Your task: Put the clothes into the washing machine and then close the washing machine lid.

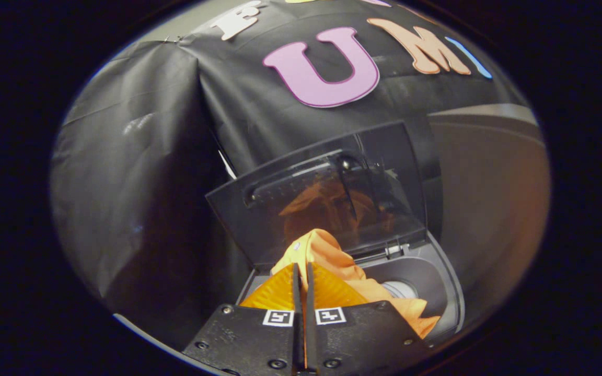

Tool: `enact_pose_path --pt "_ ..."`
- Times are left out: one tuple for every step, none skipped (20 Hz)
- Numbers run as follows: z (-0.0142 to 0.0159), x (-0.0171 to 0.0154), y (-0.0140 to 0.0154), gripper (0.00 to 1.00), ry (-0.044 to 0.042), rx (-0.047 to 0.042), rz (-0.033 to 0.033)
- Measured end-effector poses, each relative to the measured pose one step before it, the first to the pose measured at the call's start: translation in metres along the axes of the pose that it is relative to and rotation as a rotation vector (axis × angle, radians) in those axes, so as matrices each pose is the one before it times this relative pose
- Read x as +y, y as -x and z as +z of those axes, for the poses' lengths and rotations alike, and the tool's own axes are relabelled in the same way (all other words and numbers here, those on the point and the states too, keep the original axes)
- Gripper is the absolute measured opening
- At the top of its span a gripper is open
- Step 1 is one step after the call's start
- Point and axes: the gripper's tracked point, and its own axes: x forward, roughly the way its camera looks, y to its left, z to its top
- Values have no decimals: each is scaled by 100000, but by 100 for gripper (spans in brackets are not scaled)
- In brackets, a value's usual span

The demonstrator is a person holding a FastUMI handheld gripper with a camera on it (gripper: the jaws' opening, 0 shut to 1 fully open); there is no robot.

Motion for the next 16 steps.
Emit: enact_pose_path --pt "-681 -374 -490 1 857 882 -737" --pt "-883 -258 -497 1 525 1036 -940" --pt "-741 -191 -404 1 29 1062 -419" --pt "-619 -148 -515 1 -402 943 -327" --pt "-678 -16 -291 1 -303 1125 89" --pt "-396 -60 -282 2 158 113 -70" --pt "-562 -70 -280 1 490 891 -124" --pt "-334 -186 -187 1 544 491 -538" --pt "-337 -74 -295 2 414 778 -749" --pt "-251 -120 -214 2 -75 495 -459" --pt "-262 -133 -218 3 -313 545 -256" --pt "-221 -250 -277 3 -231 566 -597" --pt "-373 -77 -101 4 -406 1213 -705" --pt "-72 53 -165 4 74 312 -916" --pt "-122 -47 -19 4 442 669 -839" --pt "-266 -79 61 5 819 757 -546"
